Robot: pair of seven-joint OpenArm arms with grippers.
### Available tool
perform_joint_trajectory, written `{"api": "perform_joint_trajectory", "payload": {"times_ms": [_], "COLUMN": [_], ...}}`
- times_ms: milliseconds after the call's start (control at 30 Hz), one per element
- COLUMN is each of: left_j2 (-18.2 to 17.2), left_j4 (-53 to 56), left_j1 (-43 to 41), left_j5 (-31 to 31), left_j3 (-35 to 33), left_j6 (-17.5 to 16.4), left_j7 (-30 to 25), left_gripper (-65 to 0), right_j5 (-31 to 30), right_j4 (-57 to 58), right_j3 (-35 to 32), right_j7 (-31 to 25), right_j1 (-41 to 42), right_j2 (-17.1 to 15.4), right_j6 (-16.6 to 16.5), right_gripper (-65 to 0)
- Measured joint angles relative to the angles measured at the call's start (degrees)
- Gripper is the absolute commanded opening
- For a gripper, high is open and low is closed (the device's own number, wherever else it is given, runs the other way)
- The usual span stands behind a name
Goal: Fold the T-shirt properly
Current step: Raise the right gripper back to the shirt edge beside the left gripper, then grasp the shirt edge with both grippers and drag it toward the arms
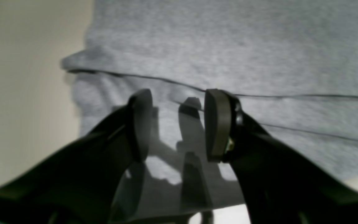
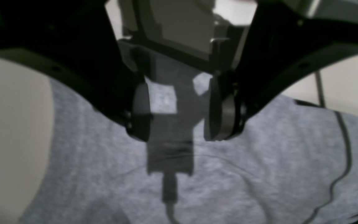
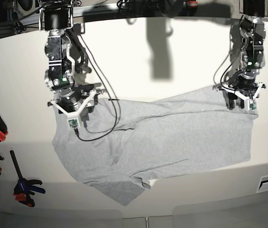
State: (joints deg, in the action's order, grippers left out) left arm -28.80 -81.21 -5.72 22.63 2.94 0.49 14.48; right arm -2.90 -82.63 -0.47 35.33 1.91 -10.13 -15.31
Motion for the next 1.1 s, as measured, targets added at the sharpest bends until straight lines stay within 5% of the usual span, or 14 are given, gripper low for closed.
{"api": "perform_joint_trajectory", "payload": {"times_ms": [133, 267, 767, 1100], "left_j2": [0.07, 0.22, 2.14, 2.14], "left_j4": [0.0, 0.0, 0.0, 9.62], "left_j1": [-0.15, -1.81, -6.16, -5.18], "left_j5": [1.33, 1.4, -2.05, -4.24], "left_j3": [0.07, 0.09, 0.09, 0.17], "left_j6": [0.11, 3.54, 3.63, 2.86], "left_j7": [5.31, 4.83, -1.16, -8.63], "left_gripper": [-39.8, -39.8, -39.9, -39.9], "right_j5": [0.0, 0.04, -0.61, 0.04], "right_j4": [0.0, 0.0, 6.45, 7.52], "right_j3": [-0.15, -0.11, -0.11, -0.11], "right_j7": [-0.37, -0.37, -5.03, -6.36], "right_j1": [-0.02, -0.02, 0.66, 0.83], "right_j2": [0.13, 0.11, 0.26, 0.28], "right_j6": [-0.15, -0.15, -0.17, -0.42], "right_gripper": [-35.1, -35.1, -35.1, -35.1]}}
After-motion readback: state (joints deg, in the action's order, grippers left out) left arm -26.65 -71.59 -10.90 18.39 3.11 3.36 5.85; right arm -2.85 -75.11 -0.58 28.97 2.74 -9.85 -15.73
